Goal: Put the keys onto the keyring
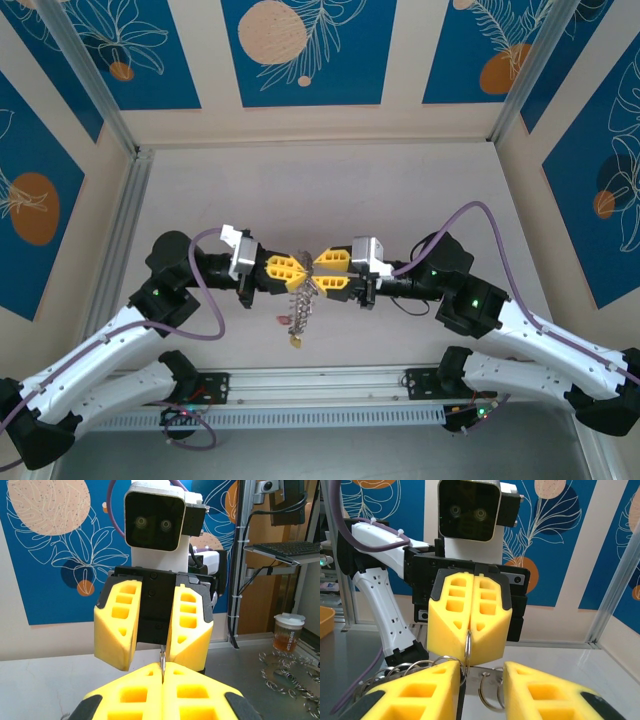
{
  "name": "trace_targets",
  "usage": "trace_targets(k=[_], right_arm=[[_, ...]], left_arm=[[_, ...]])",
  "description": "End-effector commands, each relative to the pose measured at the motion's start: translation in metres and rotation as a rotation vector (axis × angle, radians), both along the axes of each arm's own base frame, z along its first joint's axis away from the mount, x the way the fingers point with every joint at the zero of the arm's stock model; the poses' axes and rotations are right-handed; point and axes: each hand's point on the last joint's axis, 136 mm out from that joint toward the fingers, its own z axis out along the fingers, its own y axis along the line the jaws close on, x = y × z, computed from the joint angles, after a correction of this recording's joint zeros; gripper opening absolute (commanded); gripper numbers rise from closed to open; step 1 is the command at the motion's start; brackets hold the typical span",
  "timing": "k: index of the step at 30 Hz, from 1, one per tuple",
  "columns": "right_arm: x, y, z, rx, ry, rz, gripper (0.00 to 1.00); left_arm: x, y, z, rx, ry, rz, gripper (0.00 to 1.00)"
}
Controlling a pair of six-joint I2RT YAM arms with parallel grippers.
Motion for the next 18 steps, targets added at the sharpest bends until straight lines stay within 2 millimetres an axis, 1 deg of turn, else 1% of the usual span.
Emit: trace_targets(k=[1, 10, 13, 16, 18], right_arm=[[-0.004, -0.001, 0.015, 0.045, -0.006, 0.024, 0.28], [0.002, 0.007, 0.005, 0.011, 0.027, 0.028, 0.2], [0.004, 0.008, 0.003, 0.008, 0.033, 0.022, 0.12], [0.007, 0.007, 0.004, 0.008, 0.041, 0.01, 0.01], [0.014, 0.006, 0.005, -0.001, 0.053, -0.023, 0.0]], left_arm=[[-0.003, 0.004, 0.01, -0.025, -0.046, -0.009, 0.0], [-0.003, 0.003, 0.011, -0.042, -0.041, -0.016, 0.0], [-0.003, 0.003, 0.012, -0.054, -0.037, -0.018, 0.0], [-0.002, 0.001, 0.012, -0.058, -0.032, -0.024, 0.0], [-0.001, 0.001, 0.012, -0.054, -0.03, -0.025, 0.0]])
